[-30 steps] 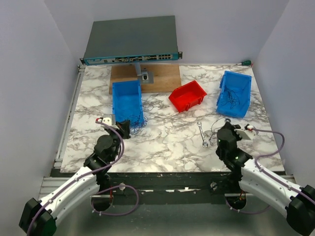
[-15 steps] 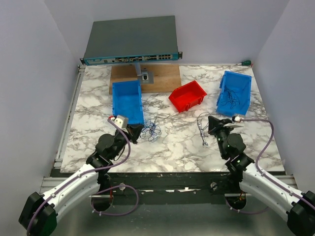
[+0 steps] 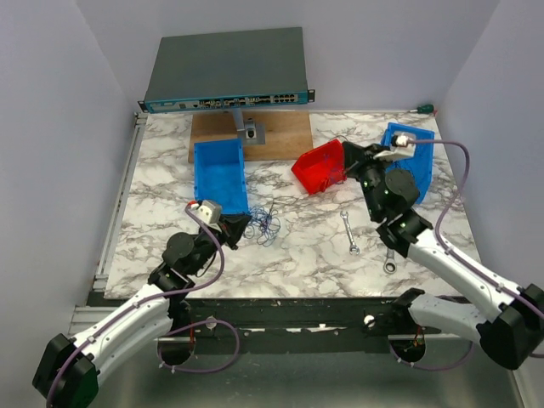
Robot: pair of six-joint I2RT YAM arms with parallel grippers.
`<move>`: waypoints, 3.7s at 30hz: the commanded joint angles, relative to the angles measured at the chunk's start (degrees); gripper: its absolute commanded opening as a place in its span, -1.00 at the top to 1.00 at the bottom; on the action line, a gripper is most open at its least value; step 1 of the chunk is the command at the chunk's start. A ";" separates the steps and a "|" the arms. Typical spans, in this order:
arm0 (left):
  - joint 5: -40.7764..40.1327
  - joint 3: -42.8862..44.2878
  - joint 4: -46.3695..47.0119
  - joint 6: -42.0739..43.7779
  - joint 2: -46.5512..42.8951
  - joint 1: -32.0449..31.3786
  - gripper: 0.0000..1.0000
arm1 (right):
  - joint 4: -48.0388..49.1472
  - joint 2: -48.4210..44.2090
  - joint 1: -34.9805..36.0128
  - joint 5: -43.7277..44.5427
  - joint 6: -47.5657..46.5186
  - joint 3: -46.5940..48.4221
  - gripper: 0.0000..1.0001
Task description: Untangle the cables
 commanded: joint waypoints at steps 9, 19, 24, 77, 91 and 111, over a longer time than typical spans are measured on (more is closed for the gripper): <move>6.71 2.81 2.83 0.75 5.13 -0.14 1.00 | -2.62 21.45 -0.01 13.39 5.45 15.11 0.99; 7.20 3.32 2.63 0.84 6.25 -0.17 1.00 | -8.09 36.19 -2.02 23.57 23.18 22.31 0.99; 7.05 3.44 2.58 1.01 6.65 -0.18 1.00 | -12.17 41.04 -5.35 21.96 29.38 26.39 0.99; 15.95 6.33 3.94 1.19 13.48 -0.31 1.00 | 26.86 11.74 -7.22 -43.87 2.09 -28.33 -0.57; 17.42 6.86 4.59 2.15 15.25 -0.42 1.00 | 36.71 16.29 -6.90 -42.60 7.85 -31.34 -0.57; 17.54 7.80 2.45 3.03 15.42 -0.86 1.00 | 48.19 13.88 -6.35 -49.67 10.38 -35.32 -0.56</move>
